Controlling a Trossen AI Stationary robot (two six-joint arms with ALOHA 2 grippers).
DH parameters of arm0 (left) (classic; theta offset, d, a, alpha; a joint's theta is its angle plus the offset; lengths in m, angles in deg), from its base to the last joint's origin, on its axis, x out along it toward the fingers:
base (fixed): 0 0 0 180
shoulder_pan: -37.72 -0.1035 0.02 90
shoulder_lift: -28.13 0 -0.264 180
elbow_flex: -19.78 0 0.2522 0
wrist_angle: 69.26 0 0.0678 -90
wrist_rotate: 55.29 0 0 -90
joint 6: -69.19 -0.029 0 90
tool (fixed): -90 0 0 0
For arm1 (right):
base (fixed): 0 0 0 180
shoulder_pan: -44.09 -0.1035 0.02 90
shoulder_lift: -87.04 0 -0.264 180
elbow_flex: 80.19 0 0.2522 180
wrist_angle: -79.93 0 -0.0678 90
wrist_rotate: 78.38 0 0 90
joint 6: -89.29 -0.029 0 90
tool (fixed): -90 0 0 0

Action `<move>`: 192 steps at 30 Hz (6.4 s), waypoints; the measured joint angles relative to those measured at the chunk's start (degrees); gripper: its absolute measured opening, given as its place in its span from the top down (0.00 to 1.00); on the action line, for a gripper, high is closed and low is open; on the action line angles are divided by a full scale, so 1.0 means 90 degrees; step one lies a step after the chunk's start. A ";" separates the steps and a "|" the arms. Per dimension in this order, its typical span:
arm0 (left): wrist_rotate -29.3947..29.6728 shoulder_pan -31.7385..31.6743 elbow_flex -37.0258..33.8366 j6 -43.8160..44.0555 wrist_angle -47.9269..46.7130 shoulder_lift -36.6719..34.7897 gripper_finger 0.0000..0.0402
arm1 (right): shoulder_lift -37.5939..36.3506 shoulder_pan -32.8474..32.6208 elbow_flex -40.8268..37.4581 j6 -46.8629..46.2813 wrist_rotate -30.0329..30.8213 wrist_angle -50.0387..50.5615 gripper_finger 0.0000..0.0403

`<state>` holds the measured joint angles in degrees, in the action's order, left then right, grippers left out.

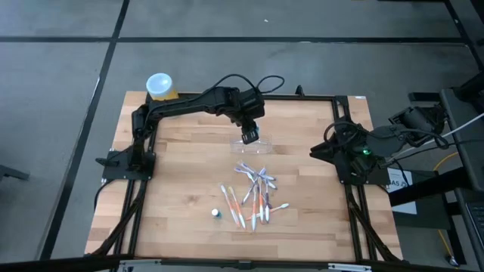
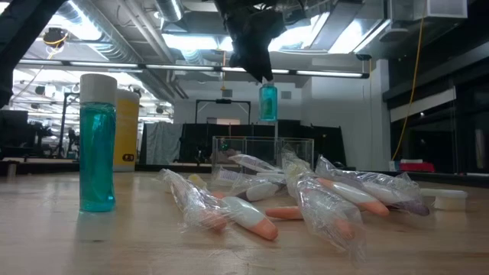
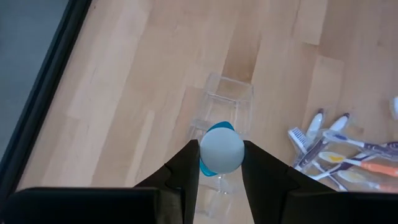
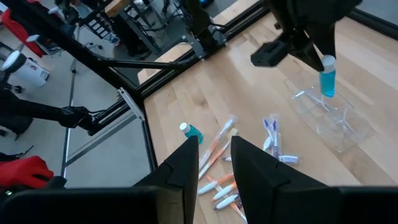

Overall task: Pick & Place toothbrushing station
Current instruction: Put the mouthwash into the transparent organizer

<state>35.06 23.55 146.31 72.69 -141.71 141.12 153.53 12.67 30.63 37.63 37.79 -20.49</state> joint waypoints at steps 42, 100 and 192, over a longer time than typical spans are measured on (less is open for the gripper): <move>0.1374 0.0438 -0.1681 0.1887 0.1576 -0.0073 0.75 | 0.0106 -0.1078 0.0000 -0.0275 0.0649 -0.0118 0.76; 0.0726 0.0128 -0.2550 0.2080 0.2343 -0.0066 0.75 | 0.0106 -0.1367 0.0000 -0.0379 0.1050 -0.0121 0.76; 0.0903 0.0137 -0.2572 0.1692 0.2736 -0.0012 0.69 | 0.0106 -0.1367 0.0000 -0.0332 0.0995 -0.0111 0.76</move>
<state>43.18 24.79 123.17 87.91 -117.08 141.01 154.48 0.37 30.63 34.64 46.74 -21.49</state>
